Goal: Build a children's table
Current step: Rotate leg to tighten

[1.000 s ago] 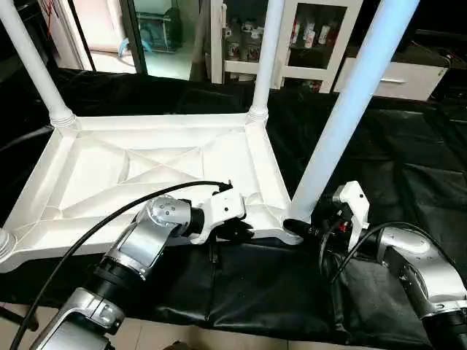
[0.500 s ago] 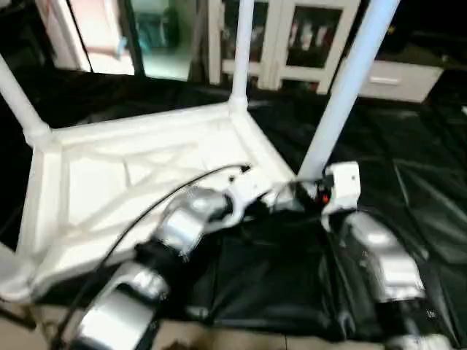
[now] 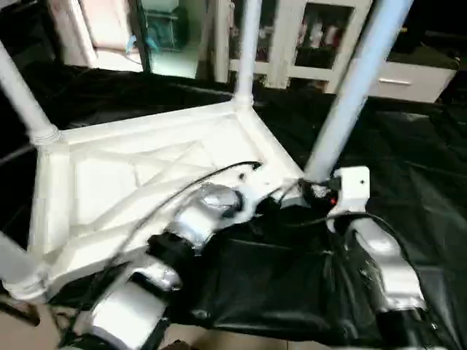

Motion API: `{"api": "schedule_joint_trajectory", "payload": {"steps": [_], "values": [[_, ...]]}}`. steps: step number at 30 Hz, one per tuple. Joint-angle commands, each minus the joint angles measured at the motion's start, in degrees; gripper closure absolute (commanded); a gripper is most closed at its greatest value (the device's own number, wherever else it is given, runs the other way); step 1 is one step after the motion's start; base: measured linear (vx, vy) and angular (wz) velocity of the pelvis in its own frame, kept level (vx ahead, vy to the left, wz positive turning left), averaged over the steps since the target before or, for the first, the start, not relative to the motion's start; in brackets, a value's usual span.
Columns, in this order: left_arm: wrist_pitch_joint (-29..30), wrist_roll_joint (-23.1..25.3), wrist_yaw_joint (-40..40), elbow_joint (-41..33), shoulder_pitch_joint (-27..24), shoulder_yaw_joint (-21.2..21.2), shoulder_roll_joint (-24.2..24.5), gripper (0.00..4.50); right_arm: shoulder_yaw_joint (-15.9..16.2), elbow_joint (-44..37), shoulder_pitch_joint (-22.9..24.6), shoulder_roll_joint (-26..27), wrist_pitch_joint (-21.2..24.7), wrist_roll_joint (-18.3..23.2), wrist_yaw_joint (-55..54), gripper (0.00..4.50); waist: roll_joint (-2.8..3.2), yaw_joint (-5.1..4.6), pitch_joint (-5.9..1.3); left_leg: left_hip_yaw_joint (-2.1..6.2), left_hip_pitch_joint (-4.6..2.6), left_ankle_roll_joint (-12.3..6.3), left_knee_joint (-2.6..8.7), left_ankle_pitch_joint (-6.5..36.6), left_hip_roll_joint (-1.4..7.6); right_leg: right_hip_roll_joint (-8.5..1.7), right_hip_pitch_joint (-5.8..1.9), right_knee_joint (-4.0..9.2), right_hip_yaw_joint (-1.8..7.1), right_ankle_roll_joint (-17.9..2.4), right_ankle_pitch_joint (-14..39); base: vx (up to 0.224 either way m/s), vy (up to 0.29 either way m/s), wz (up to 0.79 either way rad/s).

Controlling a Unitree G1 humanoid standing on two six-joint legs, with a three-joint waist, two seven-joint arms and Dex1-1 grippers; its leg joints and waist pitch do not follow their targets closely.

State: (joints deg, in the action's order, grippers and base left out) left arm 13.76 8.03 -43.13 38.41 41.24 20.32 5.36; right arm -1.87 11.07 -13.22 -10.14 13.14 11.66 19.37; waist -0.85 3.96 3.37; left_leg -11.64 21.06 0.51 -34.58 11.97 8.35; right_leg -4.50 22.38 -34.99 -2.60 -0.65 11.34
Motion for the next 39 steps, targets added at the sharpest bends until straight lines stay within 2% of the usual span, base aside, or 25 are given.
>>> {"api": "schedule_joint_trajectory", "payload": {"steps": [1, 2, 4, 6, 7, 8, 9, 10, 11, 12, 13, 17, 19, 24, 25, 30, 34, 35, 39], "values": [[-2.3, -2.2, -5.6, -5.7, -3.2, -0.1, 2.7, 4.50, -0.5, -1.5, 0.5, -2.5, 0.0, 1.5, 3.5, 0.96, -0.81, 0.11, -3.38, 2.58, -0.66, -3.45, 4.61, 8.5, 5.25, -5.57, -2.24, 4.54, 2.93, -12.7, 9.6, 0.000, 0.000, 0.00], [-2.3, -2.2, -5.7, -5.7, -3.3, -0.1, 2.7, 4.50, -0.5, -1.5, 0.5, -2.5, 0.0, 1.5, 3.5, 0.88, -0.89, 0.04, -3.53, 2.69, -0.66, -3.38, 4.58, 8.3, 5.37, -5.69, -2.47, 4.39, 2.91, -12.9, 9.3, 0.000, 0.000, 0.00], [-1.8, -2.6, -7.5, -7.6, -4.6, 0.2, 3.9, 4.50, -0.9, -1.6, 0.6, -3.5, 0.1, 2.1, 5.0, 0.67, -0.60, -0.15, -3.45, 2.62, -0.81, -3.24, 4.64, 8.2, 5.40, -5.39, -2.14, 4.34, 2.87, -13.0, 9.1, 0.000, 0.000, 0.00], [-2.3, -2.8, -8.8, -8.9, -5.7, 0.5, 4.9, 4.50, -1.0, -1.7, 0.8, -4.5, 0.2, 3.0, 7.0, 0.50, -0.63, -0.43, -3.26, 2.55, -0.73, -3.19, 4.79, 9.3, 5.45, -5.29, -2.05, 4.43, 2.92, -13.1, 9.7, 0.000, 0.000, 0.00], [-2.6, -4.1, -11.6, -11.0, -7.3, 0.6, 6.3, 4.50, -0.5, -2.0, 1.1, -6.3, 0.4, 3.7, 10.4, 0.44, -0.52, -0.46, -3.29, 2.51, -0.81, -2.77, 4.79, 9.7, 5.36, -5.27, -1.93, 4.49, 2.92, -13.1, 10.3, 0.000, 0.000, 0.00], [-3.3, -5.7, -14.8, -13.5, -9.1, 0.7, 8.0, 4.50, 0.0, -2.3, 1.4, -8.3, 1.2, 4.4, 14.2, 0.36, -0.53, -0.40, -3.38, 2.62, -0.77, -2.72, 4.76, 9.7, 5.41, -5.38, -2.14, 4.36, 2.89, -13.2, 10.0, 0.000, 0.000, 0.00], [-3.3, -8.0, -18.7, -16.9, -11.2, 0.6, 10.4, 4.50, 1.1, -2.7, 1.9, -11.5, 1.6, 5.0, 20.3, 0.27, -0.70, -0.34, -3.34, 2.67, -0.50, -3.31, 4.73, 9.0, 5.54, -5.52, -2.51, 4.21, 2.96, -13.4, 8.6, 0.000, 0.000, 0.00], [-3.3, -8.0, -18.7, -16.9, -11.2, 0.6, 10.4, 4.50, 1.1, -2.7, 1.9, -11.5, 1.6, 5.0, 20.3, 0.27, -0.66, -0.28, -3.41, 2.63, -0.52, -3.59, 4.63, 8.7, 5.57, -5.46, -2.53, 3.99, 2.93, -13.6, 7.9, 0.000, 0.000, 0.00], [-3.3, -8.0, -18.7, -16.9, -11.2, 0.6, 10.4, 4.50, 1.1, -2.7, 1.9, -11.5, 1.6, 5.0, 20.3, 0.08, -0.60, -0.28, -3.39, 2.54, -0.56, -4.02, 4.61, 8.4, 5.56, -5.41, -2.42, 3.94, 2.96, -13.7, 7.1, 0.000, 0.000, 0.00], [-3.1, -8.6, -19.7, -18.0, -11.9, 0.1, 11.5, 4.50, 1.8, -2.9, 2.0, -13.0, 2.2, 5.9, 23.9, 0.08, -0.56, -0.42, -3.33, 2.37, -0.64, -4.42, 4.54, 8.7, 5.32, -5.24, -2.11, 4.11, 2.94, -13.9, 7.9, 0.000, 0.000, 0.00], [-2.9, -8.8, -20.3, -18.6, -12.2, -0.3, 12.0, 4.50, 2.3, -2.9, 2.0, -13.8, 2.1, 6.2, 25.9, 0.08, -0.65, -0.34, -3.34, 2.38, -0.67, -4.42, 4.51, 9.1, 5.30, -5.32, -2.14, 4.17, 2.92, -14.0, 8.6, 0.000, 0.000, 0.00], [-2.4, -9.4, -21.5, -19.0, -12.4, -0.8, 12.7, 4.50, 3.1, -2.9, 1.9, -15.0, 2.7, 7.0, 28.9, 0.08, -0.55, -0.31, -3.21, 2.45, -0.80, -3.41, 4.68, 9.8, 5.43, -5.24, -1.91, 4.40, 2.92, -13.4, 11.9, 0.000, 0.000, 0.00], [-2.2, -9.6, -22.4, -19.5, -12.7, -1.0, 13.3, 4.50, 3.6, -2.7, 1.7, -15.6, 2.5, 7.1, 30.4, 0.08, -0.70, -0.31, -3.28, 2.47, -0.79, -3.26, 4.66, 9.5, 5.43, -5.28, -1.98, 4.30, 2.91, -13.4, 11.3, 0.000, 0.000, 0.00], [-1.4, -9.9, -23.0, -20.8, -13.1, -1.3, 14.7, 4.50, 5.2, -2.4, 1.6, -17.6, 2.1, 7.7, 35.0, 0.08, -0.85, -0.30, -3.39, 2.37, -0.62, -4.61, 4.36, 7.5, 5.35, -5.34, -2.12, 4.03, 2.87, -14.1, 8.9, 0.000, 0.000, 0.00], [-1.2, -10.1, -23.2, -21.3, -13.3, -1.3, 14.9, 4.50, 5.5, -2.1, 1.7, -17.8, 1.9, 7.6, 35.9, 0.34, -0.82, -0.23, -3.39, 2.36, -0.62, -4.63, 4.35, 7.4, 5.34, -5.38, -2.14, 4.04, 2.87, -14.2, 9.1, 0.000, 0.000, 0.00], [-0.8, -10.3, -23.4, -21.8, -13.5, -1.1, 14.8, 4.50, 5.7, -1.9, 1.8, -17.3, 1.8, 7.2, 36.6, 0.79, -0.65, -0.29, -3.48, 2.37, -0.69, -4.65, 4.30, 7.0, 5.33, -5.20, -2.10, 3.88, 2.81, -14.6, 8.1, 0.000, 0.000, 0.00], [-0.7, -10.3, -23.7, -21.9, -13.5, -0.9, 14.7, 4.50, 6.0, -1.9, 1.9, -17.0, 1.7, 7.4, 37.2, 1.00, -0.73, -0.25, -3.53, 2.33, -0.67, -4.87, 4.20, 6.8, 5.29, -5.26, -2.20, 3.84, 2.83, -14.8, 7.5, 0.000, 0.000, 0.00], [-0.7, -10.3, -23.7, -21.9, -13.5, -0.9, 14.7, 4.50, 6.0, -1.9, 1.9, -17.0, 1.7, 7.4, 37.2, 1.24, -0.76, -0.24, -3.57, 2.34, -0.66, -4.90, 4.18, 6.6, 5.28, -5.25, -2.24, 3.79, 2.82, -14.8, 7.3, 0.000, 0.000, 0.00], [-0.5, -10.3, -23.9, -22.1, -13.4, -0.7, 14.9, 4.50, 6.1, -1.5, 1.9, -16.8, 1.3, 7.1, 37.7, 1.44, -0.58, -0.19, -3.60, 2.36, -0.69, -5.11, 4.14, 6.1, 5.30, -5.22, -2.23, 3.67, 2.79, -15.1, 6.6, 0.000, 0.000, 0.00]]}}
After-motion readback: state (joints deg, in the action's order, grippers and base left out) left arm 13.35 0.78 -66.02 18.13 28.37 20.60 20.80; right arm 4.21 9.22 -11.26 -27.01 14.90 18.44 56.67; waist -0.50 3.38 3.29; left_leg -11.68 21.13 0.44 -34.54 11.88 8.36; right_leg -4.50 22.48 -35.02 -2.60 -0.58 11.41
